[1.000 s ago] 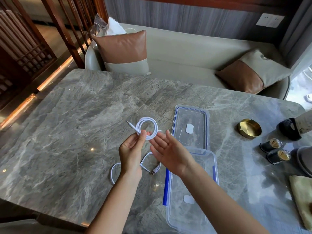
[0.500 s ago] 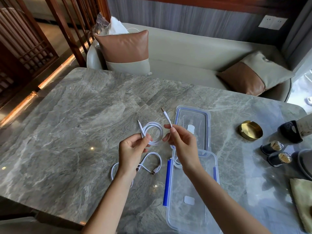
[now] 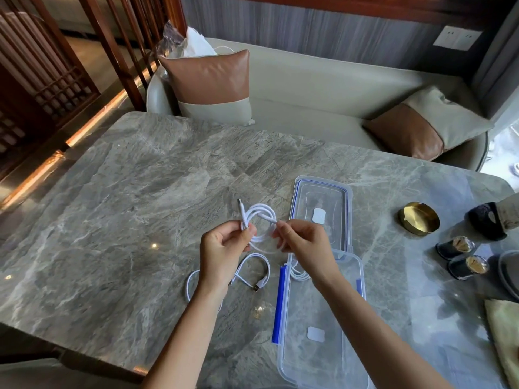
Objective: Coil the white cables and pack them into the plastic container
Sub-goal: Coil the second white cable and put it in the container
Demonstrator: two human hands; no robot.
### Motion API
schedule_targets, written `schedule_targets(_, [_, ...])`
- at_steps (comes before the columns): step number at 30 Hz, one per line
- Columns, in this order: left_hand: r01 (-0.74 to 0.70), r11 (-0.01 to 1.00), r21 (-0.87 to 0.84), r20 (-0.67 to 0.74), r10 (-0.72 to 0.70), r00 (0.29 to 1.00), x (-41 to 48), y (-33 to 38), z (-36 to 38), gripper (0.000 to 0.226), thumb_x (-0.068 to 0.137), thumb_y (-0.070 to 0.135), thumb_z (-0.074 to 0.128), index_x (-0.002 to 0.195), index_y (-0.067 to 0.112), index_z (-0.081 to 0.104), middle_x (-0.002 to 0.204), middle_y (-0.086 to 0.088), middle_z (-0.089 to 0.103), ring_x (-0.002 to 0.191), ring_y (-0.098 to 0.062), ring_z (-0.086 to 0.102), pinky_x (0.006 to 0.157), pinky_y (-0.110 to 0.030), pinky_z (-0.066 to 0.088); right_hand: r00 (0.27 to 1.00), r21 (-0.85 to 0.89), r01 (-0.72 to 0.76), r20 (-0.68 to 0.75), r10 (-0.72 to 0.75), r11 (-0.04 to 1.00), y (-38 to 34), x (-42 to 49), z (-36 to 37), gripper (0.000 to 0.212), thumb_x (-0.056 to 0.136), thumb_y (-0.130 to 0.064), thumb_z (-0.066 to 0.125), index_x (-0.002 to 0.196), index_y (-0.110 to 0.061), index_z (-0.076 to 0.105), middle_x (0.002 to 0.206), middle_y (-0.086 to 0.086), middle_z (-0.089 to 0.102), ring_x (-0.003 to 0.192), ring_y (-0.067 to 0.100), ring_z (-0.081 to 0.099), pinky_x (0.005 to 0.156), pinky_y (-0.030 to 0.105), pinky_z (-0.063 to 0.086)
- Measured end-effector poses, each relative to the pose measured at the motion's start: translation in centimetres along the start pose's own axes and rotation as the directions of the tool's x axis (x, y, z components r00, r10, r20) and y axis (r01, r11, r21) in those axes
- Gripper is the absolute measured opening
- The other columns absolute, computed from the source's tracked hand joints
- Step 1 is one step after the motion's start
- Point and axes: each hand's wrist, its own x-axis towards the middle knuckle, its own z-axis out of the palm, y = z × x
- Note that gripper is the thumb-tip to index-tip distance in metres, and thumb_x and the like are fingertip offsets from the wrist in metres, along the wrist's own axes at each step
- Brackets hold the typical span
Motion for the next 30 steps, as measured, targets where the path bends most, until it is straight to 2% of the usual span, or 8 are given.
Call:
schedule_targets(3, [-0.013,0.999,0.032,0.108,0.01,0.994,-0.3,0.3,0.0,0.01,0.08,0.007,0.067,0.076,0.015,0.071,0.06,0.008,0.07,0.056,0.001,0.059,0.056,-0.012,0.048,0.997,0.153,-0.075,0.022,0.073,0.985,0.1,0.1,-0.1,0.013,0.089,-0.015,0.061,0.086,-0.003,0.063,0.054,0.003,0.06,0.051,0.016,0.058,0.055,0.029,0.053])
schedule_targets(7, [0.04,0.999,0.029,0.195,-0.044,0.98,-0.5,0.5,0.0,0.007,0.081,0.007,0.067,0.079,0.012,0.071,0.064,0.007,0.072,0.059,-0.001,0.06,0.056,-0.014,0.05,0.985,0.079,-0.152,0.09,0.145,0.985,0.7,0.1,-0.4,0.019,0.089,-0.029,0.06,0.091,-0.011,0.064,0.067,-0.001,0.061,0.063,0.014,0.06,0.064,0.034,0.05])
schedule_targets(11, [0.176,0.984,-0.003,0.274,-0.169,0.947,-0.5,0.6,-0.3,0.007,0.082,0.009,0.065,0.082,0.011,0.071,0.065,0.005,0.073,0.059,-0.001,0.062,0.056,-0.014,0.051,0.834,0.174,-0.466,0.413,0.365,0.868,1.8,0.1,-1.1,0.063,0.089,-0.061,0.032,0.101,-0.011,0.069,0.1,0.007,0.07,0.098,0.021,0.066,0.09,0.033,0.052])
schedule_targets(14, [0.225,0.973,0.047,0.325,-0.228,0.918,-0.5,0.4,-0.4,0.007,0.082,0.006,0.065,0.086,0.008,0.071,0.067,0.004,0.073,0.061,-0.002,0.065,0.056,-0.015,0.052,0.752,0.333,-0.627,0.494,0.436,0.704,2.8,0.0,-1.5,0.069,0.092,-0.059,0.029,0.12,-0.003,0.058,0.118,0.015,0.06,0.12,0.032,0.054,0.111,0.047,0.036])
schedule_targets(19, [0.261,0.963,0.063,0.359,-0.266,0.895,-0.3,0.3,-0.5,0.009,0.082,0.007,0.065,0.083,0.011,0.073,0.071,0.002,0.075,0.066,-0.004,0.068,0.057,-0.016,0.053,0.706,0.412,-0.692,0.557,0.437,0.593,2.2,-0.1,-1.3,0.021,0.084,-0.031,0.052,0.088,-0.018,0.069,0.099,0.004,0.067,0.1,0.022,0.06,0.098,0.036,0.041])
schedule_targets(22, [0.282,0.958,0.054,0.381,-0.281,0.881,-0.2,0.3,-0.4,0.01,0.081,0.009,0.066,0.081,0.014,0.074,0.074,-0.001,0.076,0.068,-0.008,0.069,0.062,-0.019,0.055,0.648,0.486,-0.76,0.616,0.448,0.432,2.2,0.2,-1.1,0.016,0.083,-0.029,0.059,0.084,-0.016,0.066,0.091,0.003,0.068,0.092,0.019,0.064,0.089,0.033,0.047])
schedule_targets(24, [0.292,0.955,0.054,0.398,-0.289,0.871,-0.1,0.3,-0.4,0.009,0.081,0.01,0.066,0.082,0.013,0.074,0.075,-0.002,0.076,0.069,-0.01,0.069,0.066,-0.022,0.054,0.638,0.502,-0.77,0.635,0.437,0.394,2.2,0.4,-0.9,0.018,0.082,-0.032,0.062,0.085,-0.014,0.066,0.088,0.003,0.067,0.087,0.018,0.064,0.084,0.032,0.051])
schedule_targets(30, [0.306,0.949,0.073,0.383,-0.31,0.87,-0.4,-0.1,-0.6,0.01,0.082,0.008,0.066,0.077,0.014,0.072,0.069,0.001,0.074,0.063,-0.008,0.065,0.061,-0.019,0.053,0.734,0.663,-0.658,0.458,0.501,0.357,2.1,1.7,-1.5,0.014,0.088,-0.027,0.054,0.085,-0.017,0.063,0.071,-0.005,0.069,0.063,0.011,0.066,0.072,0.03,0.052])
